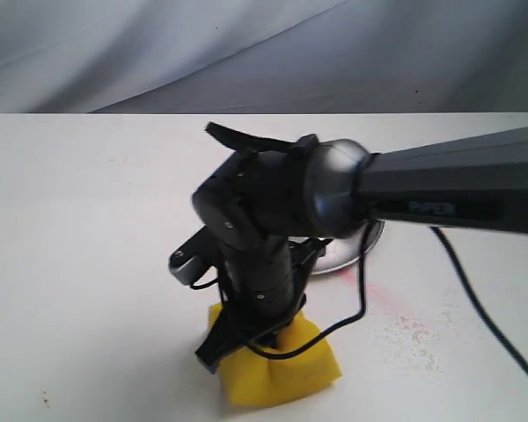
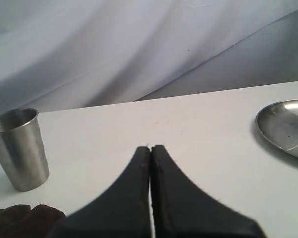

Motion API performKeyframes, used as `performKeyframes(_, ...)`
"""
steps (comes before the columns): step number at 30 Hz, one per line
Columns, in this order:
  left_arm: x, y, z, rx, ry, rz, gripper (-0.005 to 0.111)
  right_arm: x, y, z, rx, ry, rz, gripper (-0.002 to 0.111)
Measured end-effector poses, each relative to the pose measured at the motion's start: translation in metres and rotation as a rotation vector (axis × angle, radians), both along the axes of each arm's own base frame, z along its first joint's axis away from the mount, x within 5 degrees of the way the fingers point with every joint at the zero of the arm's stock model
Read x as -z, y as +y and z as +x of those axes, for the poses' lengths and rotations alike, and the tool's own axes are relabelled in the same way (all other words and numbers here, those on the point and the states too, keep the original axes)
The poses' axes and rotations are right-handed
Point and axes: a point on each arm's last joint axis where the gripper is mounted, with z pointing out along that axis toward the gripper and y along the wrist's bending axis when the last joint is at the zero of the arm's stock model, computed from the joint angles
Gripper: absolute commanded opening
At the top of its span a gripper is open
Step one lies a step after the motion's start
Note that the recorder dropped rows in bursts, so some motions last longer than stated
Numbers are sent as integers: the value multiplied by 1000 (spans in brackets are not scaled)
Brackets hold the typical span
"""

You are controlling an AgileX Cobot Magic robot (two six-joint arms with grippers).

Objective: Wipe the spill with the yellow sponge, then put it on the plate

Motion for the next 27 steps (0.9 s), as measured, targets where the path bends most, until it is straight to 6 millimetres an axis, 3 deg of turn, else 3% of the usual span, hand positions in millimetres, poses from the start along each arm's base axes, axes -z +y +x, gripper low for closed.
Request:
performKeyframes(9,0,0,0,0,0,0,0,0,79,-21,-147,13,49,0)
performKeyframes(15,0,0,0,0,0,0,0,-3,101,-56,-250,40,83,0)
performKeyframes(19,0,0,0,0,0,0,0,2,94,-60,-267,36,59,0)
performKeyframes(22,0,0,0,0,0,0,0,5,77,-56,-241,38,53,0)
performKeyframes(27,0,0,0,0,0,0,0,5,22,-33,-109,55,50,0)
